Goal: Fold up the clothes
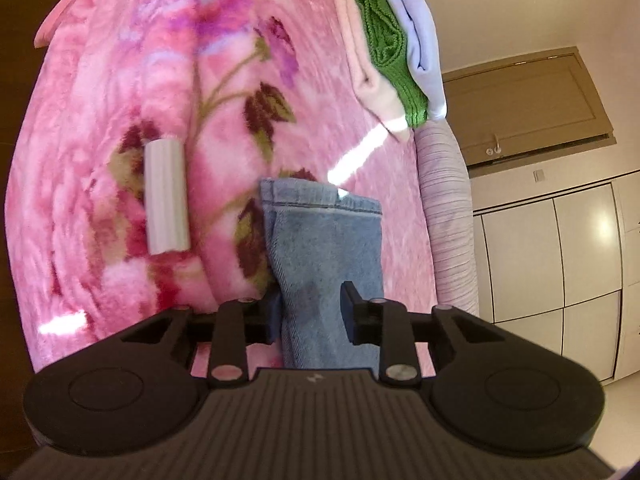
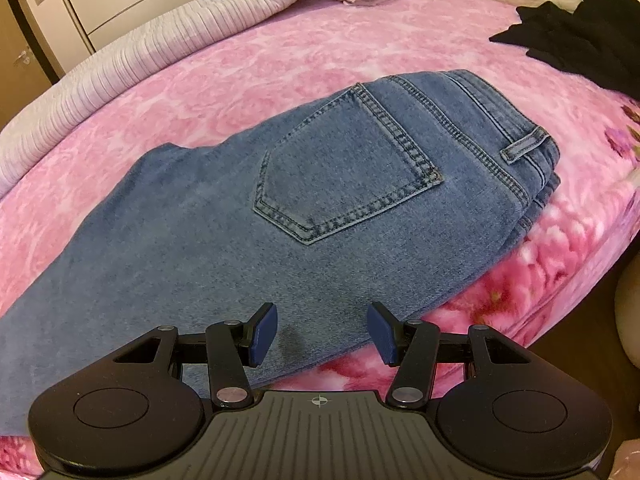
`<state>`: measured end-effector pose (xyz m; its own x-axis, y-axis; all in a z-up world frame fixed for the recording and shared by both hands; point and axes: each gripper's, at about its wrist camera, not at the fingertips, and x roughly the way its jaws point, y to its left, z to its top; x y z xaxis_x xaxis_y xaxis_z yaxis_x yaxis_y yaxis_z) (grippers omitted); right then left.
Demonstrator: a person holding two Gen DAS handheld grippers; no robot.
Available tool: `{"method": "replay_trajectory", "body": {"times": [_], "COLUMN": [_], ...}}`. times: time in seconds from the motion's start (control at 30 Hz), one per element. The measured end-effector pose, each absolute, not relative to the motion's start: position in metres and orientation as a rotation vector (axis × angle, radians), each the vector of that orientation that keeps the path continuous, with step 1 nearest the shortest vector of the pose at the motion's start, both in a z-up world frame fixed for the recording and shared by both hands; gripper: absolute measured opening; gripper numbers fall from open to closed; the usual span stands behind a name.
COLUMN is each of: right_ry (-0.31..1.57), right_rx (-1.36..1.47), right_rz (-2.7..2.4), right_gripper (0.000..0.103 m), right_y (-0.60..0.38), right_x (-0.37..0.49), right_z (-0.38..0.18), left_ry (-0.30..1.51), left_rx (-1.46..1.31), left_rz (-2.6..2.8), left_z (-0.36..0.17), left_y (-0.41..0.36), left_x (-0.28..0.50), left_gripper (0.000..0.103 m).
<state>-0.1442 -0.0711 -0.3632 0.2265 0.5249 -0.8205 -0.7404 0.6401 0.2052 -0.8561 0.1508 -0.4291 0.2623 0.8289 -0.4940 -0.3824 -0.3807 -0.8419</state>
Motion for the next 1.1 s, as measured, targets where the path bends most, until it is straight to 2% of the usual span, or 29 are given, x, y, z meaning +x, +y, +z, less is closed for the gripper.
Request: {"method": "replay_trajectory", "body": {"times": [0.03, 0.1, 0.23, 0.4, 0.6, 0.63, 0.7, 0.8, 0.9, 1.1], "right_ry": [1.013, 1.007, 1.001, 0.995, 0.987, 0.984, 0.981, 0.985, 0.973, 0.968], "right_rx": [-0.249, -0.251, -0.234, -0.203, -0.147, -0.137, -0.122, -0.112, -0.099, -0.105], "right_rz": [0.886, 0.889, 0.877, 0.844, 0.804, 0.799, 0.792, 0.782, 0.784, 0.844], "right_gripper": [0.054, 0.054, 0.054, 0.054, 0.054, 0.054, 0.054, 0.054, 0.054, 0.054], "right_y": [-0.071, -0.069, -0.073, -0.085, -0.106, -0.110, -0.115, -0.122, -0.131, -0.128], "right_x": [-0.144, -0.145, -0.141, -0.127, -0.108, -0.105, -0.101, -0.096, -0.094, -0.104], "right_z": [-0.363, -0.363, -0.362, -0.359, -0.353, -0.352, -0.349, -0.347, -0.342, -0.341], "left_ry": [-0.414, -0.319, -0.020, 0.336, 0.469, 0.491, 0.561, 0.690, 0.712, 0.545], "left_rx": [-1.411, -1.357, -1.108, -0.591, -0.148, -0.129, -0.134, -0.211, -0.292, -0.481], "left_rz": [1.398, 1.440, 1.543, 1.514, 1.131, 1.040, 0.862, 0.683, 0.642, 0.671], "left_z": [-0.426, -0.417, -0.381, -0.322, -0.290, -0.297, -0.319, -0.358, -0.365, -0.320], "left_y": [0.153, 0.158, 0.169, 0.168, 0.104, 0.090, 0.065, 0.037, 0.018, 0.038], "left_x": [-0.854, -0.848, -0.816, -0.731, -0.577, -0.550, -0.499, -0.446, -0.443, -0.518], "left_gripper": [0.023, 0.009, 0.006, 0.005, 0.005, 0.007, 0.018, 0.018, 0.020, 0.020]}}
